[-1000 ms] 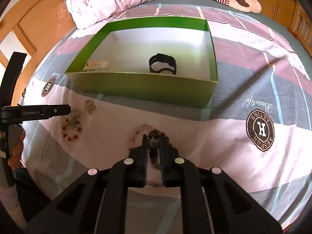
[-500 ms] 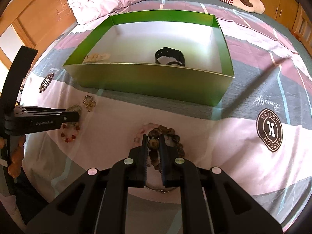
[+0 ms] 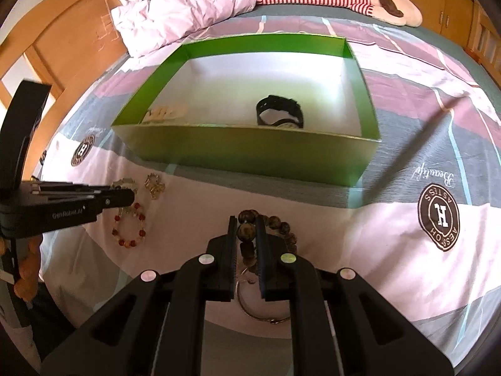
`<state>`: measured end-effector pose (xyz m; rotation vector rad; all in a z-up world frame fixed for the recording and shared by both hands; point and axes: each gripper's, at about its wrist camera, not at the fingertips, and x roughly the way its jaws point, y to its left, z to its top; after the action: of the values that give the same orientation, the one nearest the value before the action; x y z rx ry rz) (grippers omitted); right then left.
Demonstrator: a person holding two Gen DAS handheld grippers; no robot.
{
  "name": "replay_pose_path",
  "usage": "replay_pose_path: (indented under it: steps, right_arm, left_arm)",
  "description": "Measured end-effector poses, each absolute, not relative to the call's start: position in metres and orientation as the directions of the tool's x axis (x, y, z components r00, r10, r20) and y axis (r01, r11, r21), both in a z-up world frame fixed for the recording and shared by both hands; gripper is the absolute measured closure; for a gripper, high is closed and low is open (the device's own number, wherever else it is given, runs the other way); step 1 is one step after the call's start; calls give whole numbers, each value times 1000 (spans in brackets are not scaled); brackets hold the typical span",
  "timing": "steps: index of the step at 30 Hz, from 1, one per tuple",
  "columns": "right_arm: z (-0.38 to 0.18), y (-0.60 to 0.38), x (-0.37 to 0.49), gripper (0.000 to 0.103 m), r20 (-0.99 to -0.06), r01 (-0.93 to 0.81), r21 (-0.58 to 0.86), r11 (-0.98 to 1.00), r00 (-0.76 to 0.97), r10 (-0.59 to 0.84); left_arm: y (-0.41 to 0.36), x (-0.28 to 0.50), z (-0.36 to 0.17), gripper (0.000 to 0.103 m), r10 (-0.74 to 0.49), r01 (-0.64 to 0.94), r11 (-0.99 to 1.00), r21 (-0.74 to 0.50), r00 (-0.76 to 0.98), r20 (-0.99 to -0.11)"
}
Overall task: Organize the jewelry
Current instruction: 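Grasp the green charm bracelet with the left tool while the right tool grasps the brown bead bracelet, then lift both bracelets and carry them over the green box with both tools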
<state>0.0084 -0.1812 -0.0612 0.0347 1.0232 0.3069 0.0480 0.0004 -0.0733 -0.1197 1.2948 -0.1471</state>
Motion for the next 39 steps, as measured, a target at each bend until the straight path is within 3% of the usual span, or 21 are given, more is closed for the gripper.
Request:
replay_pose_path:
  steps: [13,24,39]
  right_arm:
    - [-53,-221,17,92,-829,-102,179,979,519,206]
    - [-51,-216,15,92,-821,-125,190,974,524,227]
    - [-52,-197,10,92,-811,-194,164,967,532,244]
  left_arm:
    - [7,38,-72,85,-175,47,985,-169,262,-949]
    - [18,35,-43,85,-248,40,967,-250,362,-899]
    - [-3,28,-41,85,-166,98,986,-138,398,-902]
